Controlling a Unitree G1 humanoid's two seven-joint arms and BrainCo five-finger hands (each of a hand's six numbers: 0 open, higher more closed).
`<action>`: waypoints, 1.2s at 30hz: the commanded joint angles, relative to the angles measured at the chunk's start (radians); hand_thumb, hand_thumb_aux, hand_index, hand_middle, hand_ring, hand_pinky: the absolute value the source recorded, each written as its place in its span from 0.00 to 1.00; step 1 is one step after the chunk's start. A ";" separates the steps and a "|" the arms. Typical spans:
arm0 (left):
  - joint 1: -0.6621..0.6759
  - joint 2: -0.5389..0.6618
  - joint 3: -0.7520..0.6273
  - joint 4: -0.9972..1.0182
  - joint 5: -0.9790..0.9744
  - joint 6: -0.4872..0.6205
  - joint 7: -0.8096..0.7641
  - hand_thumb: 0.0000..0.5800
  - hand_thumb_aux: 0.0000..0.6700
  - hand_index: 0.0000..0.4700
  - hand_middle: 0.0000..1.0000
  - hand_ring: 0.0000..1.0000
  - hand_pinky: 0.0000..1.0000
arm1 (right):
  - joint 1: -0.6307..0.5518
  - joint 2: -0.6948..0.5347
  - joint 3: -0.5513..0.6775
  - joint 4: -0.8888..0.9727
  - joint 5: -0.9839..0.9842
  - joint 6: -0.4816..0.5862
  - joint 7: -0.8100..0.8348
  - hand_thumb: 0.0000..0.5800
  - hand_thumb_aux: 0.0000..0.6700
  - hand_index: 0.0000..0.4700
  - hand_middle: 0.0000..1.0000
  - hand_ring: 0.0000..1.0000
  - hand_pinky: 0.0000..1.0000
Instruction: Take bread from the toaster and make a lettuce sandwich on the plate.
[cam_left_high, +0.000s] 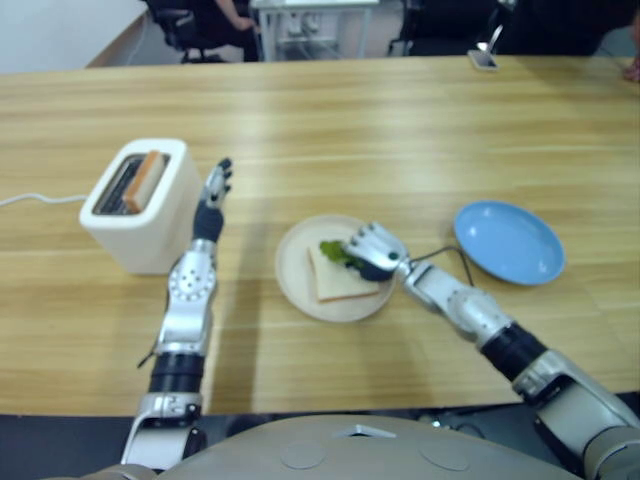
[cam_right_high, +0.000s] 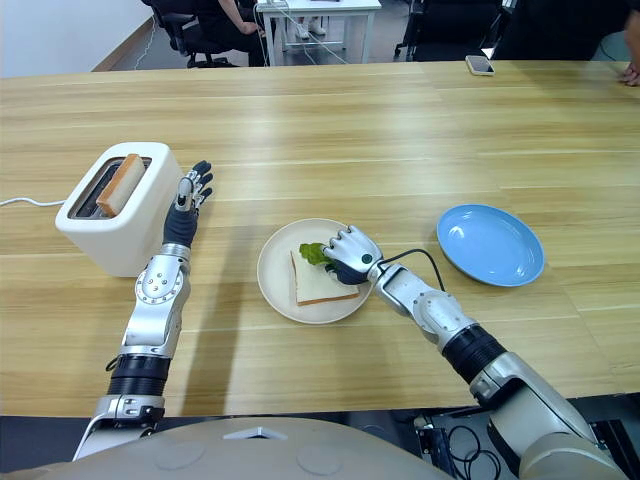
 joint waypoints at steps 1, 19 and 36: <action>0.006 0.008 -0.002 0.013 0.004 0.007 -0.001 0.00 0.00 0.00 0.00 0.00 0.00 | 0.032 -0.031 -0.036 -0.101 0.021 -0.003 0.049 0.72 0.47 0.46 0.57 0.57 0.57; -0.003 0.016 0.001 0.030 0.006 -0.001 -0.001 0.00 0.00 0.00 0.00 0.00 0.00 | 0.170 -0.136 -0.184 -0.382 0.137 -0.070 0.231 0.60 0.36 0.36 0.57 0.57 0.57; -0.004 0.022 0.001 0.024 0.003 0.003 -0.006 0.00 0.00 0.00 0.00 0.00 0.00 | 0.186 -0.150 -0.194 -0.314 0.159 -0.167 0.303 0.00 0.00 0.00 0.00 0.00 0.00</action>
